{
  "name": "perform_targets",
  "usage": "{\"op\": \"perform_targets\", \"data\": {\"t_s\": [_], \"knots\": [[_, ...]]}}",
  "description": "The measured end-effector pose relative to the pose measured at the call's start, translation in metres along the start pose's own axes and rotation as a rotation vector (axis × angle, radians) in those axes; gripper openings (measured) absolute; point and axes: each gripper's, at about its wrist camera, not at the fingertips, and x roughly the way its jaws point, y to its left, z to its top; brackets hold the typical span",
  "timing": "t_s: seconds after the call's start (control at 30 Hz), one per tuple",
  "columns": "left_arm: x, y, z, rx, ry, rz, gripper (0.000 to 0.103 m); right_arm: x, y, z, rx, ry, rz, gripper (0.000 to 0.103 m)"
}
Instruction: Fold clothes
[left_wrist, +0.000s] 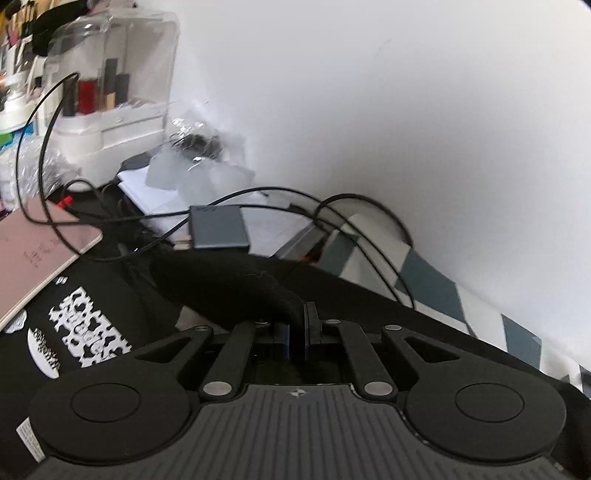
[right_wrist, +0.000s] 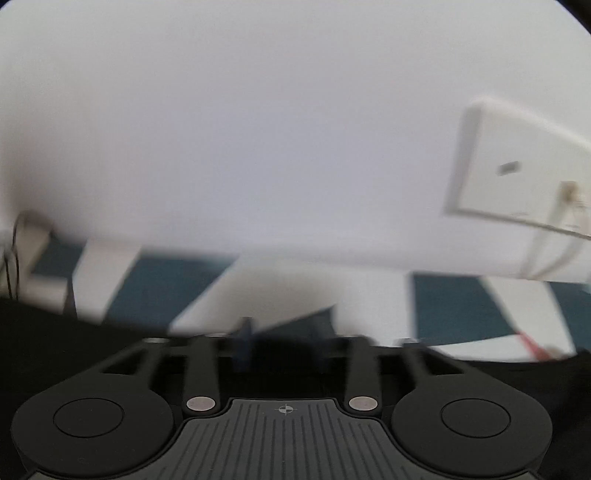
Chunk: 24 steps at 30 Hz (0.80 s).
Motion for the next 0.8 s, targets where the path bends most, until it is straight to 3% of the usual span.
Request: {"op": "perform_targets", "data": {"t_s": [0.2, 0.33, 0.4, 0.47, 0.5, 0.63, 0.7, 0.8], "knots": [[0.001, 0.001, 0.011, 0.038, -0.025, 0.032, 0.007, -0.123, -0.089, 0.007, 0.219, -0.202, -0.035, 0.043], [0.006, -0.002, 0.013, 0.015, -0.003, 0.08, 0.011, -0.191, -0.161, -0.009, 0.321, -0.258, -0.137, 0.049], [0.004, -0.009, 0.007, 0.018, 0.052, 0.119, 0.022, -0.211, -0.191, -0.027, 0.354, -0.255, -0.225, 0.05], [-0.008, -0.019, -0.005, 0.031, 0.079, 0.132, 0.058, -0.23, -0.217, -0.05, 0.408, -0.238, -0.303, 0.05], [-0.016, -0.024, -0.012, 0.041, 0.074, 0.133, 0.062, -0.238, -0.228, -0.064, 0.443, -0.228, -0.322, 0.049], [-0.05, -0.044, -0.035, 0.072, 0.082, 0.135, 0.066, -0.254, -0.251, -0.114, 0.565, -0.19, -0.314, 0.05], [-0.066, -0.052, -0.045, 0.06, 0.097, 0.104, 0.069, -0.252, -0.255, -0.134, 0.604, -0.149, -0.233, 0.05], [-0.084, -0.07, -0.058, 0.064, 0.138, 0.045, 0.077, -0.232, -0.254, -0.14, 0.556, -0.054, -0.119, 0.049]]}}
